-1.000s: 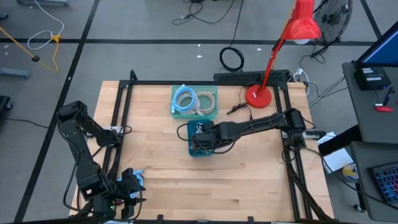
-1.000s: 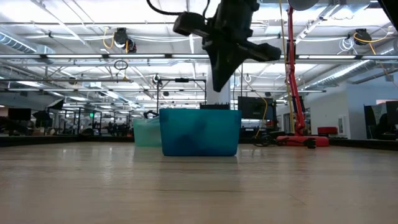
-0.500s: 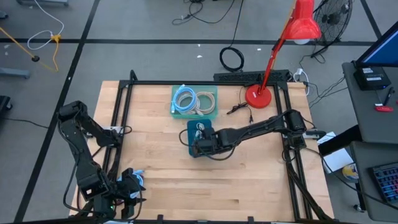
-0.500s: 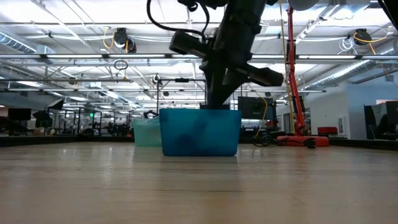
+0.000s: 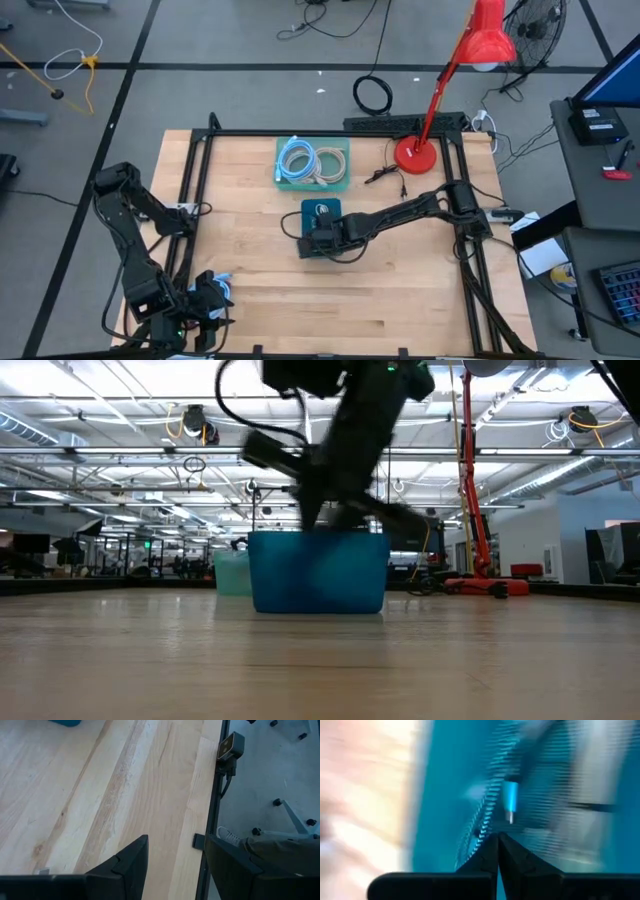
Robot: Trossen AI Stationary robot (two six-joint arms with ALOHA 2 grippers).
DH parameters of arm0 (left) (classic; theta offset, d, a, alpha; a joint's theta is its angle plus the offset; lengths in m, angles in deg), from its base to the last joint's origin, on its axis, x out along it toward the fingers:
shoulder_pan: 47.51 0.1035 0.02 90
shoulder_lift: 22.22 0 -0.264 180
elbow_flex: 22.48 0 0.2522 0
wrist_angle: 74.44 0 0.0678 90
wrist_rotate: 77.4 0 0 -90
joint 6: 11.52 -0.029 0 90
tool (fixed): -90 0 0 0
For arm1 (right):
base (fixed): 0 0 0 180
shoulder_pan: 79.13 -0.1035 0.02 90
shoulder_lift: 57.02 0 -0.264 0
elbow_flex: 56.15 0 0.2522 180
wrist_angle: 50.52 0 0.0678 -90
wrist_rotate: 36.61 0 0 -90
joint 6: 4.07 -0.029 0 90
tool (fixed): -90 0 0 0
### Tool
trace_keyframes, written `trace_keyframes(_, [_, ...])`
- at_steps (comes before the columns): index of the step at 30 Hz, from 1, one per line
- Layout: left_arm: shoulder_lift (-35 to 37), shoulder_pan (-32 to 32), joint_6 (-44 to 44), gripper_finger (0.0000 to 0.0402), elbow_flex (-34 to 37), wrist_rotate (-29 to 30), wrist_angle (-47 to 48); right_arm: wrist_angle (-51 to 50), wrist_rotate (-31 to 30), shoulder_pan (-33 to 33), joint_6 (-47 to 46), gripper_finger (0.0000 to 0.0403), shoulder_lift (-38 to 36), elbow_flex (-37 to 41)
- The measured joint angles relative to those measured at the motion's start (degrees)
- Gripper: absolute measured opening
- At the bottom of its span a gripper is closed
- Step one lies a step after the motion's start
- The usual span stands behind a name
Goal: Pick & Place USB Port
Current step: Put the blue charger cable into the blue bin, then put the light blue HDMI cable into the green bin
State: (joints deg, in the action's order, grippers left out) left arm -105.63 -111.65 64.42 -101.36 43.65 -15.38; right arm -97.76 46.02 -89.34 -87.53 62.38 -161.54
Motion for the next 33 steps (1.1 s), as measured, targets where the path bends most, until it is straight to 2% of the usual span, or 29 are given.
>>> trace_keyframes(8, [0.0, -0.5, 1.2, 0.0197, 0.0, -0.1, 0.0, 0.7, -1.5, 0.1, 0.2, 0.0, 0.3, -0.6])
trace_keyframes(15, [0.0, -1.1, 2.2, 0.0197, 0.0, 0.5, 0.1, -3.7, -3.9, 0.2, 0.3, 0.0, -0.9, -0.6])
trace_keyframes(23, [0.0, 0.6, 2.6, 0.0197, 0.0, 0.0, 1.7, -1.4, -13.8, 0.8, 4.4, 0.0, -9.5, -0.6])
trace_keyframes(28, [0.0, 3.9, 5.8, 0.0197, 0.0, -7.6, 7.5, 2.3, -17.1, 0.0, 11.7, 0.0, -16.7, -0.6])
trace_keyframes(33, [0.0, 7.5, 8.9, 0.0192, 0.0, -16.7, 22.5, 1.5, -18.0, -3.9, 18.2, 0.0, -23.5, -0.6])
